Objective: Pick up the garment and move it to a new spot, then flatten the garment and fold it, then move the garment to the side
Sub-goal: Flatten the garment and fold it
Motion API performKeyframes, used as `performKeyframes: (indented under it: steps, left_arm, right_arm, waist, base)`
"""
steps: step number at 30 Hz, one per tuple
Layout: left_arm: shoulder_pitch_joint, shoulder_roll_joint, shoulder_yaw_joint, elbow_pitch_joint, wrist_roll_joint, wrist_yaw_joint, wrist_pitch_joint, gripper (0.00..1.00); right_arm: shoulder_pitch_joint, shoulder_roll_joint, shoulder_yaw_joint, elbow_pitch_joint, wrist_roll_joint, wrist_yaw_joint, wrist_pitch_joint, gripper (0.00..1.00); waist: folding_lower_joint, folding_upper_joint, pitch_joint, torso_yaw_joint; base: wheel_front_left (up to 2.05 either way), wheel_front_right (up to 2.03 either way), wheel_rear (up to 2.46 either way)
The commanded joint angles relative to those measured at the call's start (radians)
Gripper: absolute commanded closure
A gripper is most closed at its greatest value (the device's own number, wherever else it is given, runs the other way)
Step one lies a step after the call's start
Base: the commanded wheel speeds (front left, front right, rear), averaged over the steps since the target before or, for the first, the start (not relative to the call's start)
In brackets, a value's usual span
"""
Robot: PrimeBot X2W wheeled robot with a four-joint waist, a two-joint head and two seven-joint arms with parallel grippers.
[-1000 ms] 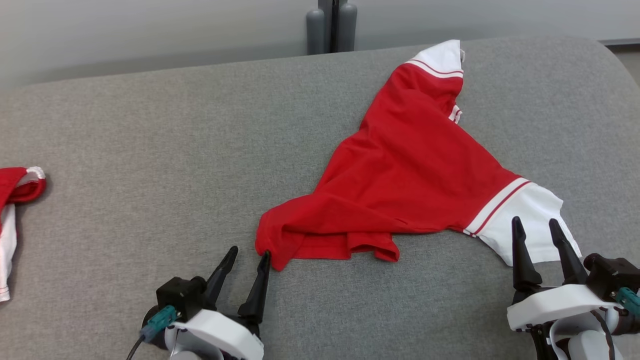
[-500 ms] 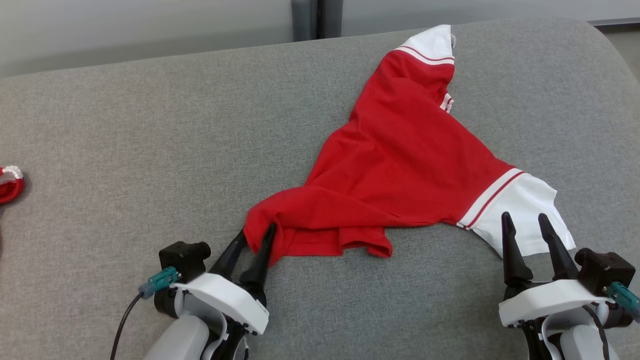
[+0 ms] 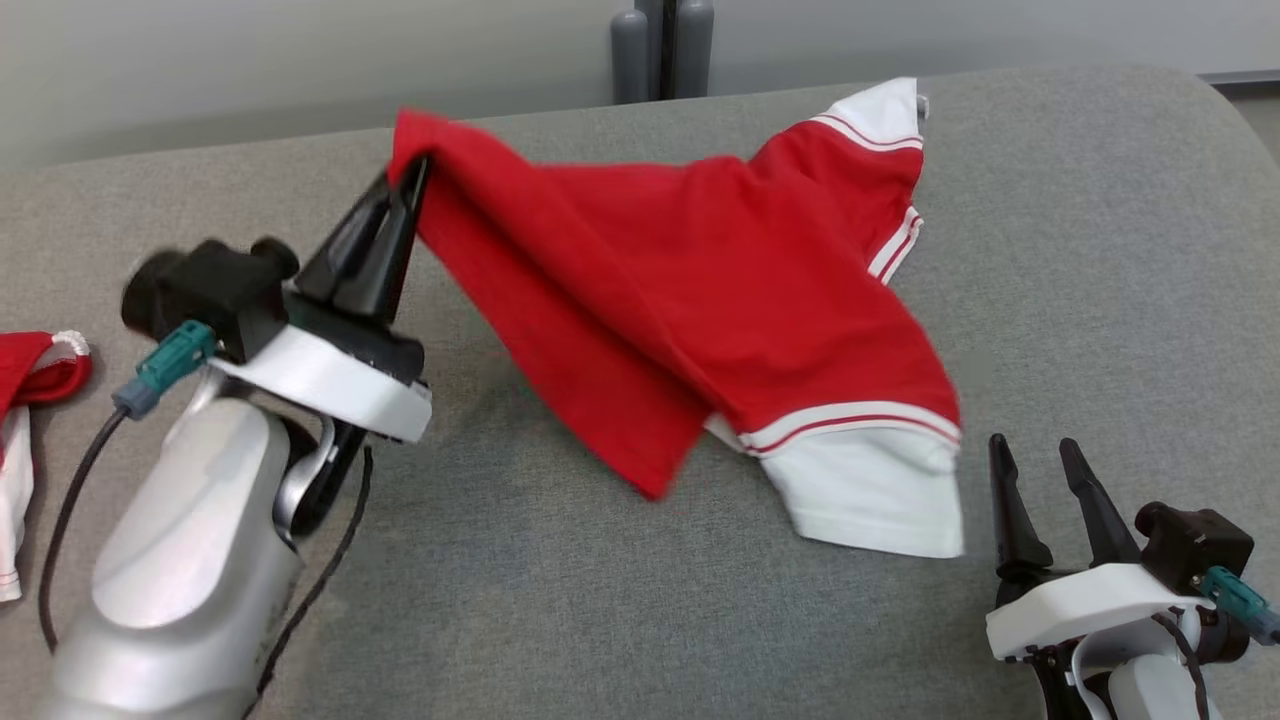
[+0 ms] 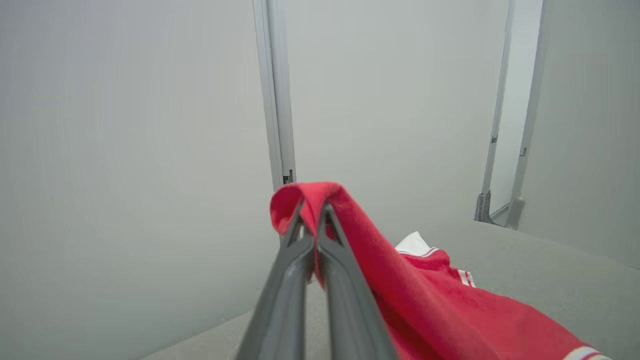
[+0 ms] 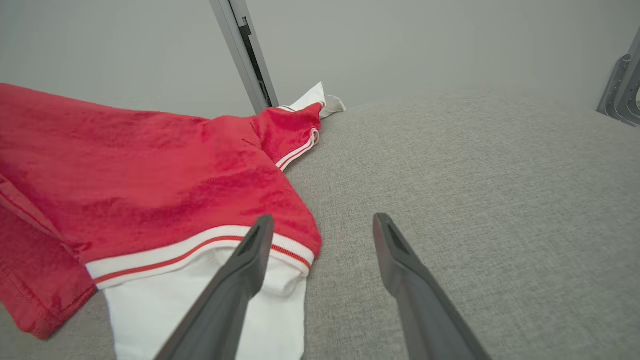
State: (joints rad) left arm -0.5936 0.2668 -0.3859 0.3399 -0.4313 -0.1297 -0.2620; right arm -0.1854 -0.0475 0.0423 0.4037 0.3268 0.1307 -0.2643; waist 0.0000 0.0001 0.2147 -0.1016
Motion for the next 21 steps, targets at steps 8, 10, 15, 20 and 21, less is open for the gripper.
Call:
performKeyframes:
  steps: [8,10,15,20,21]
  left_arm:
    - [-0.011,0.072,-0.045,-0.196,0.146,-0.001,-0.003,1.0]
    - [0.067,0.083,-0.048,-0.184,0.158,-0.001,-0.002,1.0]
    - [0.275,0.087,-0.079,-0.083,0.169,-0.001,-0.003,1.0]
    - [0.441,0.047,-0.067,0.063,0.167,-0.001,-0.003,0.0]
    - [0.472,0.036,-0.05,0.086,0.166,0.006,-0.003,0.0]
  right_arm:
    - [0.026,-0.006,0.008,0.032,0.027,0.0,0.0,0.0]
    - [0.034,-0.006,0.007,0.04,0.032,0.0,0.0,0.0]
    - [0.044,-0.007,0.01,0.051,0.036,0.0,0.0,0.0]
    - [0.053,-0.007,0.01,0.058,0.021,0.0,0.0,0.0]
    - [0.057,-0.007,0.008,0.059,0.016,0.0,0.0,0.0]
  waist:
    - [0.0,-0.0001,-0.029,0.013]
    - [0.0,-0.0001,-0.04,0.018]
    - [0.0,-0.0001,-0.059,0.028]
    - [0.0,-0.0001,-0.095,0.036]
    - [0.0,-0.0001,-0.105,0.038]
  base:
    - [0.0,0.0,0.0]
    - [0.0,0.0,0.0]
    - [0.0,0.0,0.0]
    - [0.0,0.0,0.0]
    - [0.0,0.0,0.0]
